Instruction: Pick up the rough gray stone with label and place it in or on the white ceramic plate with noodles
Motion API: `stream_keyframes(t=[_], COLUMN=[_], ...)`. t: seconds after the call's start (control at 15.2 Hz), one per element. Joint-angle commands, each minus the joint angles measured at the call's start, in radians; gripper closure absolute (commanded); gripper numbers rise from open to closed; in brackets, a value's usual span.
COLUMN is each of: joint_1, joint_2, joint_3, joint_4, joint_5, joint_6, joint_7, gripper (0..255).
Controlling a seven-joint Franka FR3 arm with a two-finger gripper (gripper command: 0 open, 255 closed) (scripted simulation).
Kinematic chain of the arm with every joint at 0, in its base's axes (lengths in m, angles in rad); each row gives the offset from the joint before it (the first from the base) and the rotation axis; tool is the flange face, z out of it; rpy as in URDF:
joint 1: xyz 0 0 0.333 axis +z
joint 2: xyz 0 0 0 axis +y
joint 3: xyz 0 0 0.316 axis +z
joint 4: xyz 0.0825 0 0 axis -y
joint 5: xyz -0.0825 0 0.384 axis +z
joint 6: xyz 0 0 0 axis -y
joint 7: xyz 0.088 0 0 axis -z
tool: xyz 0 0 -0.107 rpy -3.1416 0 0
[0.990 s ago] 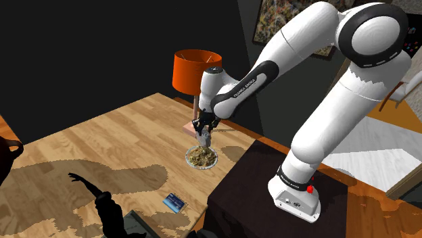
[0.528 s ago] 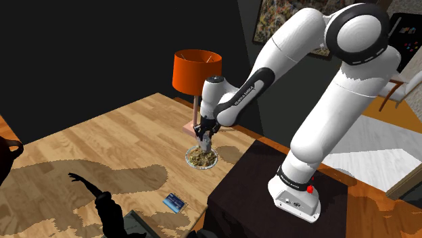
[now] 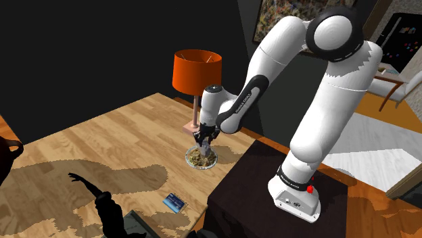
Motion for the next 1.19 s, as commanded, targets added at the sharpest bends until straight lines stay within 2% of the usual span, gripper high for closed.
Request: stream_keyframes(t=[0.0, 0.46, 0.53, 0.86, 1.06, 1.12], joint_1=[0.003, 0.005, 0.004, 0.005, -0.001, 0.009], joint_2=[0.036, 0.035, 0.035, 0.035, -0.105, -0.14], joint_3=[-0.013, -0.015, -0.015, -0.015, 0.041, 0.041], joint_4=[0.006, 0.006, 0.006, 0.006, -0.018, -0.02], joint_5=[-0.058, -0.058, -0.058, -0.058, 0.145, 0.186], joint_6=[0.025, 0.025, 0.025, 0.025, -0.074, -0.103], joint_7=[0.046, 0.046, 0.045, 0.046, -0.102, -0.131], gripper=[255, 255, 0, 0, 0, 0])
